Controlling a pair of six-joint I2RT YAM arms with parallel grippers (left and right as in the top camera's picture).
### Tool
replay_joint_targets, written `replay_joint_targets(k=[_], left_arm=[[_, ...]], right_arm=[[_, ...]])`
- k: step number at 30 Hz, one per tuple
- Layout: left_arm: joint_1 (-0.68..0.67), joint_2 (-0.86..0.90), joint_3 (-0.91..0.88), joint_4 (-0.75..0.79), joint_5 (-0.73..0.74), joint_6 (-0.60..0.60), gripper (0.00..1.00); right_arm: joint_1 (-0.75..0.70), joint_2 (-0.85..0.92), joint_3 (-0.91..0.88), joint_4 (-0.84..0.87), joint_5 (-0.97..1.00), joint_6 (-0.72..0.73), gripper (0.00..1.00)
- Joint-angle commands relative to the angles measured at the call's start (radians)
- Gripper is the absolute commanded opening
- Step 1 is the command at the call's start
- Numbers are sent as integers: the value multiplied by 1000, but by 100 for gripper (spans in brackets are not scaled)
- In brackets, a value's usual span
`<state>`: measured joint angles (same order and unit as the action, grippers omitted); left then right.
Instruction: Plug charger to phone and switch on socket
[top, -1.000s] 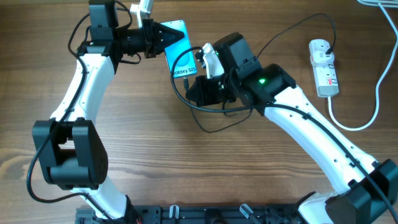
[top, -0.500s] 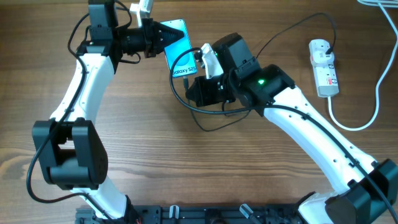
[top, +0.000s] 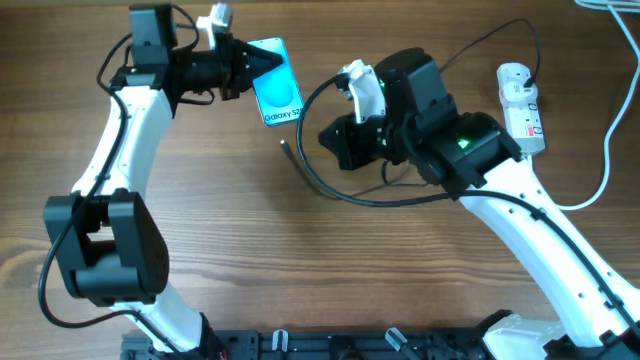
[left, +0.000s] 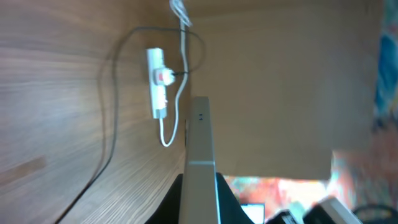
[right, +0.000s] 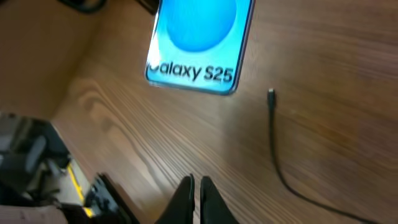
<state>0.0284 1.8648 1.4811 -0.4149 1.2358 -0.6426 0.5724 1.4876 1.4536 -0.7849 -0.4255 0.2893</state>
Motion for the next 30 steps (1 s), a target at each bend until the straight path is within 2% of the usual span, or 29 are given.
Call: replay_joint_targets(k=[1, 4, 9, 10, 11, 13, 15, 16, 18, 22, 24, 30], left_arm=[[70, -27, 2, -127, -181, -1, 4], [133, -27, 2, -214, -206, 0, 4], [236, -27, 2, -269, -206, 11, 4], [247, -27, 2, -275, -206, 11, 4], [254, -27, 2, -275, -206, 12, 4], [264, -27, 2, -275, -212, 34, 4], [276, -27, 2, -291, -235, 37, 4], [285, -27, 2, -294, -239, 37, 4], [303, -27, 2, -294, -239, 37, 4], [340, -27, 2, -294, -257, 37, 4], [352, -27, 2, -298, -269, 37, 4], [356, -27, 2, -298, -275, 37, 4]], right_arm=[[11, 75, 18, -8, 2, -155, 42], [13, 164, 64, -23, -1, -208, 73], [15, 307, 210, -103, 101, -317, 79], [18, 339, 210, -103, 142, -348, 85], [23, 378, 209, -103, 161, -395, 100], [42, 451, 209, -82, 149, -475, 100], [68, 521, 209, -33, 149, -472, 100], [77, 548, 209, -16, 162, -467, 99], [99, 591, 207, 22, 256, -416, 85], [143, 639, 207, 100, 337, -407, 49], [157, 657, 204, 139, 410, -328, 36], [177, 667, 113, 289, 486, -262, 27]])
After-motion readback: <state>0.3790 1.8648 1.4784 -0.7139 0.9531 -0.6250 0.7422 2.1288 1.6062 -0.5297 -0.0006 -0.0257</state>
